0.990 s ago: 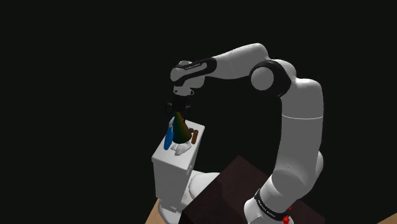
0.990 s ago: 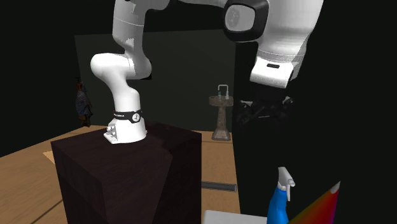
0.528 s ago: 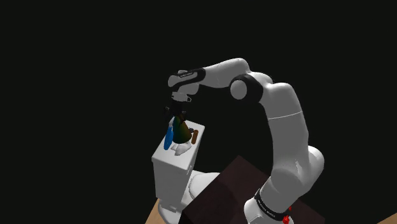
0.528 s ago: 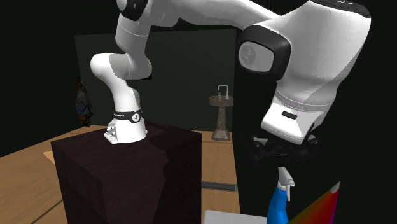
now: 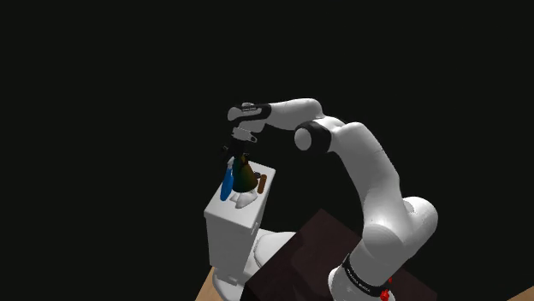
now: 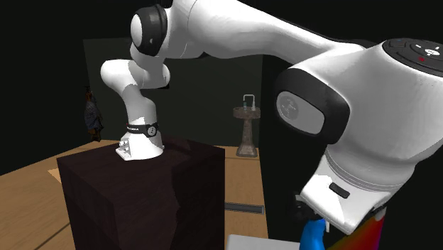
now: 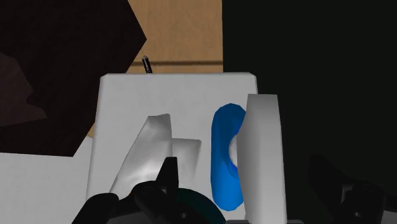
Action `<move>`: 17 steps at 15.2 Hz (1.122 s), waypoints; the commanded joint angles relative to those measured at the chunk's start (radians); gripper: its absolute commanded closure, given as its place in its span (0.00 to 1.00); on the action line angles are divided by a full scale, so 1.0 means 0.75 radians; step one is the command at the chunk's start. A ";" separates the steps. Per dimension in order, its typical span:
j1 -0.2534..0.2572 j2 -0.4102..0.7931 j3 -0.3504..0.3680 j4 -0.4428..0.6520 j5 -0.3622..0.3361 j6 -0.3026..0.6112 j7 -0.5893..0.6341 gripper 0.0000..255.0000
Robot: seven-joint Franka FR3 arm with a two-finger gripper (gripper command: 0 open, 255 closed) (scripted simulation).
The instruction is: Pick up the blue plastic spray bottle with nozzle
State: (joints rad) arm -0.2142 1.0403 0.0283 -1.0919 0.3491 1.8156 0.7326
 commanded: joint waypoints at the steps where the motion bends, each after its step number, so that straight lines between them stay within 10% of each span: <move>1: 0.000 0.075 -0.006 0.010 0.006 0.059 0.007 0.00; 8: 0.018 0.161 -0.033 0.066 0.034 0.084 -0.014 0.00; 9: 0.010 0.235 -0.033 0.178 0.028 0.047 -0.007 1.00; 12: 0.043 -0.003 -0.032 -0.242 0.053 0.227 -0.045 1.00; 17: 0.028 -0.046 -0.034 -0.345 0.063 0.270 -0.081 1.00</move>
State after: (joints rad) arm -0.1974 0.9357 0.0018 -1.2994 0.3950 2.0035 0.6763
